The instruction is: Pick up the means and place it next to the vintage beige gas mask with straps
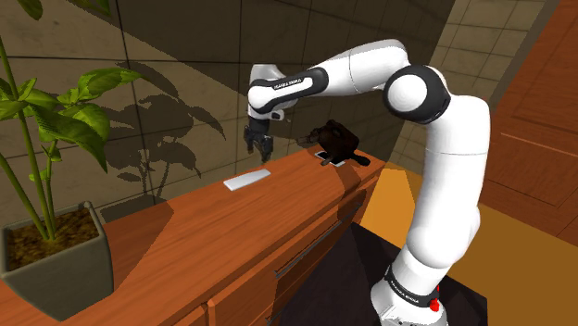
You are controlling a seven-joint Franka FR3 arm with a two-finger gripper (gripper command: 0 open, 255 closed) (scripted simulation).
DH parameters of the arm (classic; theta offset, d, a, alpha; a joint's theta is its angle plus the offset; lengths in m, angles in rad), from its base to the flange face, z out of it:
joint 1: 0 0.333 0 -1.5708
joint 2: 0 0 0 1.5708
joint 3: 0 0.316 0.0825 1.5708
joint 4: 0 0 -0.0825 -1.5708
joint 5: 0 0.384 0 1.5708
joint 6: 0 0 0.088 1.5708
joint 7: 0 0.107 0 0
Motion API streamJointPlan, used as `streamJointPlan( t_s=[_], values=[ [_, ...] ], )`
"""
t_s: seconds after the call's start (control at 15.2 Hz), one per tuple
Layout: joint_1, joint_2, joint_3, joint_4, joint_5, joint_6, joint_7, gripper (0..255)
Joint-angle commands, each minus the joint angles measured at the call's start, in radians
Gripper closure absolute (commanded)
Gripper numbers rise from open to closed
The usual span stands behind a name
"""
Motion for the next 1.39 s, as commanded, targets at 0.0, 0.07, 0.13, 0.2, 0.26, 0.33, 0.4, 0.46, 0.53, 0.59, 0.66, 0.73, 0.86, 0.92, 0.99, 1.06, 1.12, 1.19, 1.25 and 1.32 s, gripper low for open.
streamJointPlan(
  t_s=[0.0,0.07,0.13,0.2,0.26,0.33,0.4,0.46,0.53,0.59,0.66,0.73,0.86,0.92,0.99,1.06,1.12,1.19,1.25,1.32],
  values=[
    [0.007,0.049,-0.002,-0.002,-0.010,0.054,0.014,0],
    [0.010,0.071,-0.004,-0.003,-0.014,0.077,0.020,0],
    [0.014,0.094,-0.006,-0.002,-0.019,0.099,0.026,0],
    [0.017,0.119,-0.008,0.001,-0.024,0.121,0.031,0],
    [0.020,0.143,-0.011,0.005,-0.028,0.142,0.037,0],
    [0.021,0.150,-0.011,0.006,-0.029,0.147,0.038,0],
    [0.022,0.157,-0.012,0.002,-0.031,0.158,0.039,0],
    [0.023,0.164,-0.013,-0.001,-0.032,0.168,0.040,0],
    [0.024,0.171,-0.014,-0.004,-0.034,0.179,0.041,0],
    [0.024,0.179,-0.015,-0.007,-0.035,0.189,0.042,0],
    [0.025,0.186,-0.016,-0.010,-0.036,0.199,0.043,0],
    [0.026,0.194,-0.017,-0.013,-0.038,0.209,0.044,0],
    [0.027,0.206,-0.019,-0.016,-0.040,0.225,0.045,0],
    [0.029,0.206,-0.021,-0.016,-0.039,0.225,0.044,0],
    [0.029,0.206,-0.021,-0.016,-0.039,0.225,0.044,0],
    [0.030,0.206,-0.022,-0.016,-0.038,0.225,0.044,0],
    [0.029,0.206,-0.022,-0.016,-0.038,0.225,0.044,0],
    [0.029,0.206,-0.022,-0.016,-0.038,0.225,0.044,0],
    [0.030,0.206,-0.022,-0.016,-0.038,0.225,0.044,0],
    [0.030,0.206,-0.022,-0.016,-0.038,0.225,0.044,0]
  ],
)
